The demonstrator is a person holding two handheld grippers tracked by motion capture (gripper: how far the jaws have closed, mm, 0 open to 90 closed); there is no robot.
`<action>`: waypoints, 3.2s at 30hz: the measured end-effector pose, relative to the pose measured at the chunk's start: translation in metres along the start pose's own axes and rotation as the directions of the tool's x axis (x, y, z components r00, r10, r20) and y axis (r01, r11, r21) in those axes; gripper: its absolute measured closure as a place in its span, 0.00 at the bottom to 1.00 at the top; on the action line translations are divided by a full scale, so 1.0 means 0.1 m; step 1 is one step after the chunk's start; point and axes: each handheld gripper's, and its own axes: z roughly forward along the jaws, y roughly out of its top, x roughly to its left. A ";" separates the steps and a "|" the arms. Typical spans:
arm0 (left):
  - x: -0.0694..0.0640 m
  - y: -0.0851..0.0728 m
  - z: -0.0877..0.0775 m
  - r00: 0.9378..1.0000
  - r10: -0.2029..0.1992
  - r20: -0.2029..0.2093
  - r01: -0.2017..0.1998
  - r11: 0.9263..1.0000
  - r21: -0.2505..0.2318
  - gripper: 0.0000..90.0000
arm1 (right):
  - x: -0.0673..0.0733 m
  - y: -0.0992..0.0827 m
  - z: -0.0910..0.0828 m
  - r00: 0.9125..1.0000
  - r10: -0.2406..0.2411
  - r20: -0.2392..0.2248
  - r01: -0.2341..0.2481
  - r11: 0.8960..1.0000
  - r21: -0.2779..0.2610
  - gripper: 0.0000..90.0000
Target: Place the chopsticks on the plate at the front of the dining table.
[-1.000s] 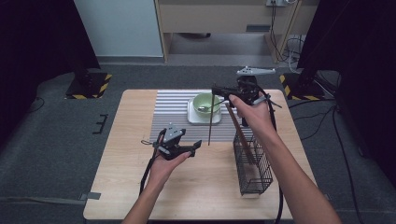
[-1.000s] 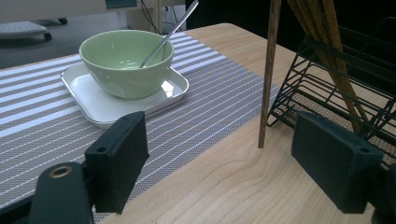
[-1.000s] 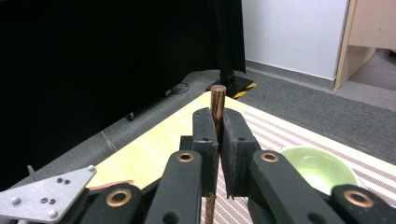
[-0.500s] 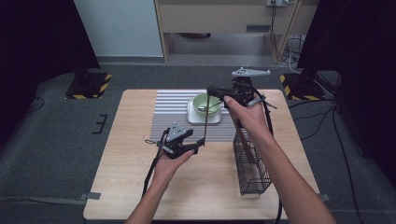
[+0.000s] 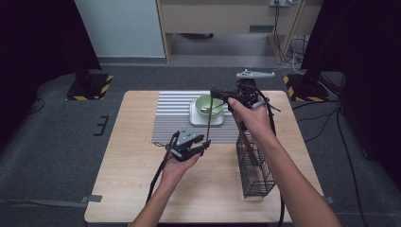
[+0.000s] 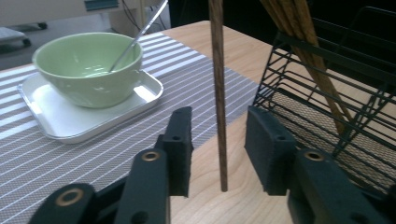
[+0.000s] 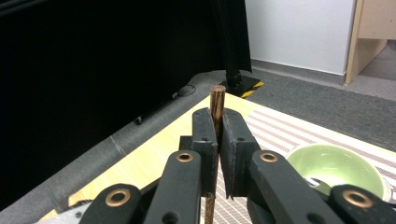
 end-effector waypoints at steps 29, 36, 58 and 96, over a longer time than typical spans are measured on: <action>0.02 -0.09 0.02 0.999 -0.007 -0.039 0.007 1.000 0.022 0.96 | -0.03 -0.02 -0.04 0.999 0.029 -0.018 -0.030 1.000 -0.005 0.94; 0.01 -0.09 -0.01 0.997 0.023 -0.069 -0.020 0.999 0.048 0.96 | -0.02 -0.02 -0.03 1.000 0.012 0.014 -0.012 1.000 0.003 0.87; -0.01 -0.09 -0.03 0.994 0.032 -0.108 -0.026 0.998 0.061 0.96 | 0.01 -0.01 -0.05 0.998 -0.038 0.046 0.036 0.999 0.038 0.90; 0.03 -0.05 -0.06 0.992 0.019 -0.128 -0.012 0.998 0.055 0.96 | -0.11 -0.16 -0.17 0.996 -0.070 0.063 0.066 0.996 0.058 0.52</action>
